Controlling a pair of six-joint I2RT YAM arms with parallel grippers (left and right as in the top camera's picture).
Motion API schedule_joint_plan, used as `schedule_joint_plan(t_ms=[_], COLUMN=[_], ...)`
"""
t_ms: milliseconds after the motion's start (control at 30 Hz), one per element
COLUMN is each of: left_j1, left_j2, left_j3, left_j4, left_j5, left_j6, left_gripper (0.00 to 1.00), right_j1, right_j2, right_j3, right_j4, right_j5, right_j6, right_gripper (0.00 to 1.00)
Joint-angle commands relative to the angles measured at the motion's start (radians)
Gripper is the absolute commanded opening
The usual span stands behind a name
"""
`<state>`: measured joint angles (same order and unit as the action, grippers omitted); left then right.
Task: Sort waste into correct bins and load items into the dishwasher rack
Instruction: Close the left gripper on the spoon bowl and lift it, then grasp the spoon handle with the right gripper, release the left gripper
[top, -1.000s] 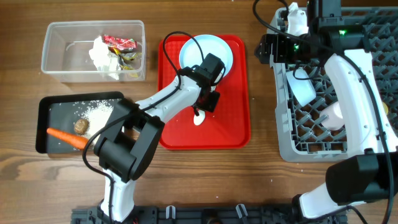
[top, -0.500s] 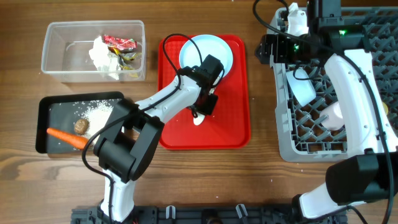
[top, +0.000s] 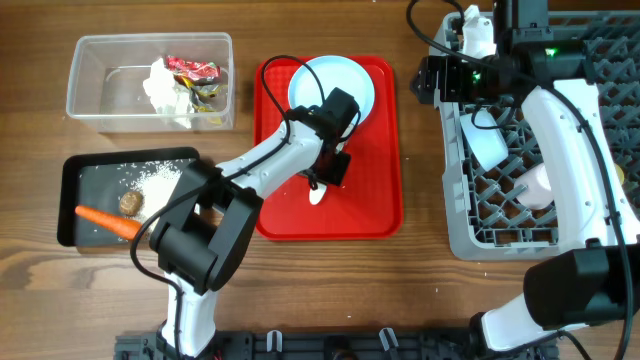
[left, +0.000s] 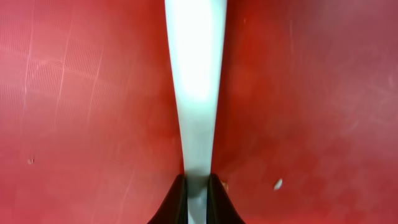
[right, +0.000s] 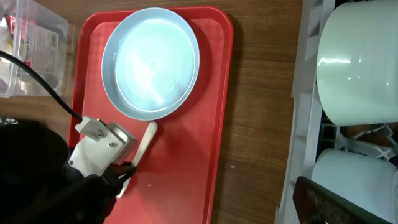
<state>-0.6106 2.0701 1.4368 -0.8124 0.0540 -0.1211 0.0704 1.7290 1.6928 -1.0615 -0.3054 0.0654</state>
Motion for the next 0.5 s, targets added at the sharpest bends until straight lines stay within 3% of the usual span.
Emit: schedule_joint_plan(t_ms=[0, 267, 333, 467], left_j1=[0.0, 0.0, 0.002, 0.033], left_j2=[0.01, -0.006, -0.01, -0.043], left_j3=[0.021, 0.065, 0.078, 0.195], left_j4=[-0.055, -0.077, -0.094, -0.224], left_j5=[0.017, 0.017, 0.017, 0.007], left_j6=[-0.018, -0.018, -0.018, -0.017], left_gripper=[0.04, 0.05, 0.2, 0.3], right_j1=[-0.004, -0.004, -0.002, 0.014], right_j2=[0.009, 0.008, 0.009, 0.009], right_j3=[0.0, 0.0, 0.0, 0.0], right_j4=[-0.001, -0.001, 0.006, 0.029], right_j5=[0.016, -0.003, -0.035, -0.061], right_j6=[-0.012, -0.01, -0.011, -0.01], right_gripper=[1.0, 1.0, 1.0, 1.0])
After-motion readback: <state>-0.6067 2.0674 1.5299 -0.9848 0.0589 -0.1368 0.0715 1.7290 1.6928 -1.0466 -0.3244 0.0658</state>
